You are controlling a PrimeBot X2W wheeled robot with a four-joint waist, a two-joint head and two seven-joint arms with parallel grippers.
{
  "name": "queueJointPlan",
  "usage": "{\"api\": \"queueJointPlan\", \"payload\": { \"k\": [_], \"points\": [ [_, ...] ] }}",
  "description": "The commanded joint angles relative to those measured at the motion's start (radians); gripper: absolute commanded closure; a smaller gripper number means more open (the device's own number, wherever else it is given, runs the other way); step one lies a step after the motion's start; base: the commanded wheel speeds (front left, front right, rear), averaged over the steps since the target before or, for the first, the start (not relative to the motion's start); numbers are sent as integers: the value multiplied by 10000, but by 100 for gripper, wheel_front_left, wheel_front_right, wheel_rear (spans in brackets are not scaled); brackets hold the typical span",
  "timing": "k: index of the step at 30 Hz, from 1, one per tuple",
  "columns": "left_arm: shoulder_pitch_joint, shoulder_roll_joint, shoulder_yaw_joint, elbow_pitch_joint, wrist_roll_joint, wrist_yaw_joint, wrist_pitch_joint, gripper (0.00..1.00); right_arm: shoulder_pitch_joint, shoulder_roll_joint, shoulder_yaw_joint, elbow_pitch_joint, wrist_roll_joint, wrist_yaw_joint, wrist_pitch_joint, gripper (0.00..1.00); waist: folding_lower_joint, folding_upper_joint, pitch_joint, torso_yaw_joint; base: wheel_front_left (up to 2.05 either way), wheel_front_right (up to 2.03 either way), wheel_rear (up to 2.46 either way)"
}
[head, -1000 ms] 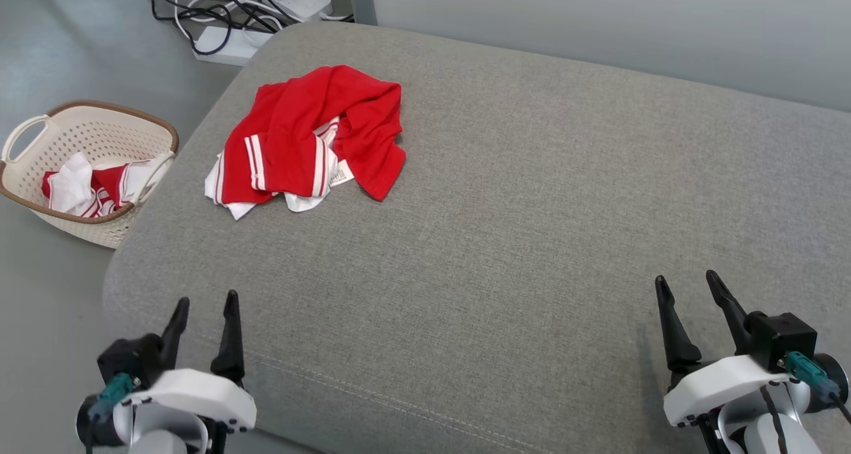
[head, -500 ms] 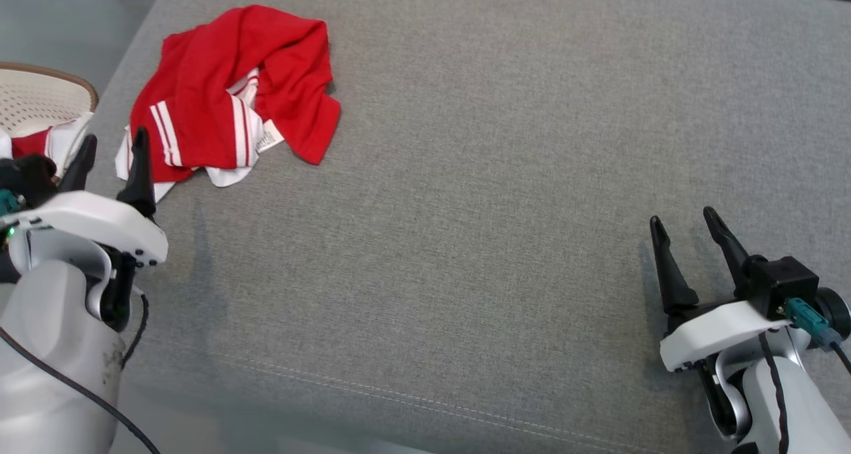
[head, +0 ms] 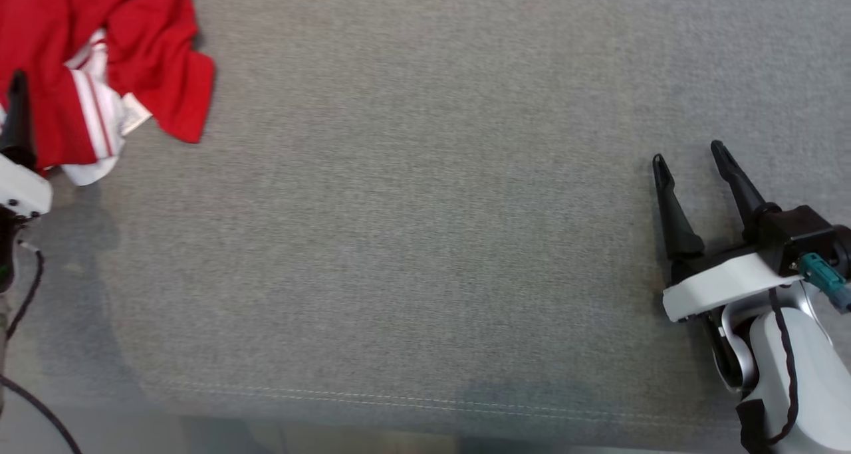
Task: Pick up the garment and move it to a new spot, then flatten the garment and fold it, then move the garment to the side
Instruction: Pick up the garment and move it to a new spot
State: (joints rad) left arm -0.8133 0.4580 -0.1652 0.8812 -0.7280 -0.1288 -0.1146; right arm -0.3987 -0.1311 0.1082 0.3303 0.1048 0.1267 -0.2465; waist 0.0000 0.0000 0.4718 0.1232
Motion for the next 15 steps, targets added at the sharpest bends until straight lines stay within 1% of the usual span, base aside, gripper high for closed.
{"api": "queueJointPlan", "payload": {
  "k": [1, 3, 7, 10, 12, 15],
  "points": [
    [-352, 741, 236, -94, -158, -18, -41, 0, -70, -26, 234, -354, -72, 40, 31, 0, 0, 0, 381, -407, 0, 0, 0],
    [-404, 1039, 230, 244, -519, -18, -158, 0, -126, -48, 246, -566, -77, 40, 46, 0, 0, 0, 577, -673, 0, 0, 0],
    [-468, 1214, 229, 694, -699, -18, -220, 0, -162, -51, 270, -728, -61, 40, 52, 0, 0, 0, 705, -901, 0, 0, 0],
    [-585, 1404, 283, 1312, -674, 142, -321, 0, -186, -57, 320, -844, -50, 40, 62, 0, 0, 0, 784, -1104, 0, 0, 0],
    [-674, 1451, 284, 1644, -645, 283, -363, 0, -187, -44, 324, -929, -55, 40, 75, 0, 0, 0, 834, -1229, 0, 0, 0],
    [-775, 1416, 244, 2024, -612, 366, -443, 0, -162, -3, 324, -1057, -87, 40, 110, 0, 0, 0, 902, -1380, 0, 0, 0]
  ]
}}
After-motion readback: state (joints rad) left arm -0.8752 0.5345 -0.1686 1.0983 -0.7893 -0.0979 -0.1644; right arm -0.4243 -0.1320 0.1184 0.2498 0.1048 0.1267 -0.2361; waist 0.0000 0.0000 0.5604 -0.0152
